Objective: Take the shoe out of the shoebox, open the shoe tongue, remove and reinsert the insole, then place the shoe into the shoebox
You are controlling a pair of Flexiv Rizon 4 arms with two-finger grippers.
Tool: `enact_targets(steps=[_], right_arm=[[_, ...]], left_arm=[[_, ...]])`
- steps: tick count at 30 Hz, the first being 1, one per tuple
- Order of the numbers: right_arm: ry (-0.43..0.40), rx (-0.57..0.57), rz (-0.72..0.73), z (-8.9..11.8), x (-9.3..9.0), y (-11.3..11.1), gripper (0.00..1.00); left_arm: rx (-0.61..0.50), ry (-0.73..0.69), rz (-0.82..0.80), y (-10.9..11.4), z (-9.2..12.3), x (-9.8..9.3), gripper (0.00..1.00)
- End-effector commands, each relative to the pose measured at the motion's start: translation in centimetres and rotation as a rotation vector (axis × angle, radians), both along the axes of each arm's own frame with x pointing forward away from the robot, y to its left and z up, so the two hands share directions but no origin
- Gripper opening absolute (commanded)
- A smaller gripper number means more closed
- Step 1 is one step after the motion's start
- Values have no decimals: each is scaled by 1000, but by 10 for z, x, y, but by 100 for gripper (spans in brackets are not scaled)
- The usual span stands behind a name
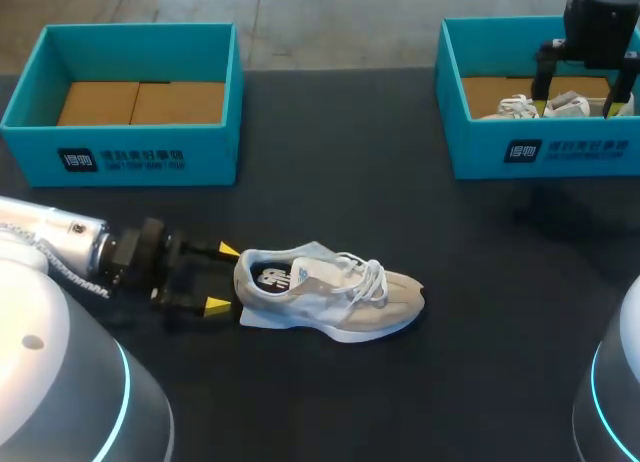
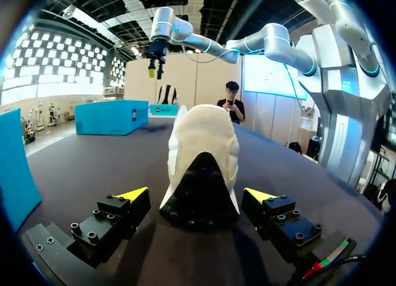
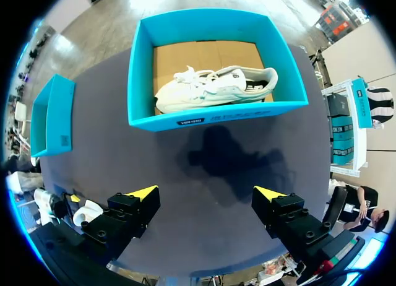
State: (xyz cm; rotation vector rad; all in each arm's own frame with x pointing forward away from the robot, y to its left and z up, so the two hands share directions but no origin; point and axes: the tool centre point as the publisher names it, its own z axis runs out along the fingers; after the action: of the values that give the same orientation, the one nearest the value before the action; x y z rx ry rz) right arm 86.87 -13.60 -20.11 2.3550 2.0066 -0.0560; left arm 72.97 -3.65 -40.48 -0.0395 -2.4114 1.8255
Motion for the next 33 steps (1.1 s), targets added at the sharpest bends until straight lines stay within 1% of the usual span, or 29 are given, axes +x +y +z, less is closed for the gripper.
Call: enact_targets(steps=[1,9,22,28,33], right_arm=[[-3,1,0,-1,-1,-1,100],[-3,1,0,-1,-1,-1,100],[-3,1,0,-1,-1,-1,100],[-3,1,0,-1,-1,-1,100],[-3,1,0,-1,-1,-1,100]], left_arm=[[-2,2,-4,-2,-3,1,100],[-10,4,-15,-1,-6,-5,100],[-27,11,-26,-2,-8,-8,100],[-35,15,-22,3,-9,-6,100],[-42,19,-23,1,-11,-7,100]])
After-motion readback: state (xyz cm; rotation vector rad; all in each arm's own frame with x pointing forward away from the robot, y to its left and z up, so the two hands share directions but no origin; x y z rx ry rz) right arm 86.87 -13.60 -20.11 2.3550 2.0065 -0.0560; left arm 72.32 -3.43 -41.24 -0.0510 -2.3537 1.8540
